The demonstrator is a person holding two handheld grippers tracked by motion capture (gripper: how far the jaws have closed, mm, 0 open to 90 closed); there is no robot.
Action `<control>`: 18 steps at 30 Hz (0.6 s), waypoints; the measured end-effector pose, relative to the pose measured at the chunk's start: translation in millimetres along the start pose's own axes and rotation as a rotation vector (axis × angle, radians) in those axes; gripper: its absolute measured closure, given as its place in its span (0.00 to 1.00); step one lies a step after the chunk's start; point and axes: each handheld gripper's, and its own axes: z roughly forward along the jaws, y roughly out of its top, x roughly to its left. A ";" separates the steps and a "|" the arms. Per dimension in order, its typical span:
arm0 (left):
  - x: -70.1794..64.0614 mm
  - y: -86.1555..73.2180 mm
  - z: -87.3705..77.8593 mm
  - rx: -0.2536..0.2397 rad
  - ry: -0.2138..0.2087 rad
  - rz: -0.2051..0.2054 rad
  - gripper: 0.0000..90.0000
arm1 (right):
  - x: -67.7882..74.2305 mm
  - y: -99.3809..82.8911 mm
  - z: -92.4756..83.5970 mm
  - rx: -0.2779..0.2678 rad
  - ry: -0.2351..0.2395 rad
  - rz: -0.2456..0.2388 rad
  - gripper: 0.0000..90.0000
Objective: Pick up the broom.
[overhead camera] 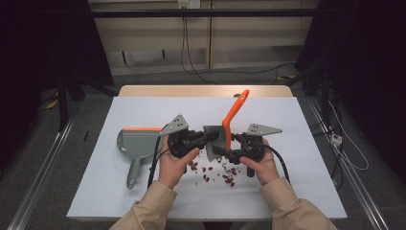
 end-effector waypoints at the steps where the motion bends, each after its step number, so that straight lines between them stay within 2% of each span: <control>1: -0.6 0.1 0.2 -0.002 -0.003 0.003 0.94 | -0.2 -0.6 0.0 0.002 0.021 0.009 0.29; 2: -1.0 0.3 0.3 -0.002 -0.006 0.005 0.94 | -0.2 -0.6 0.0 0.002 0.021 0.009 0.29; 6: -1.4 0.8 -0.9 -0.006 -0.004 0.007 0.95 | -1.0 -0.1 -1.4 0.000 0.034 0.016 0.44; 7: -0.2 1.1 -2.3 -0.010 -0.008 0.004 0.95 | -2.4 -0.3 -3.0 0.011 0.040 0.014 0.55; 9: 0.9 1.0 -3.1 -0.022 -0.010 -0.007 0.95 | -3.3 -1.3 -4.6 0.006 0.052 0.016 0.63; 18: 10.1 -0.8 -9.5 -0.037 0.009 -0.034 0.93 | 0.8 3.0 -13.2 -0.001 0.053 0.003 0.76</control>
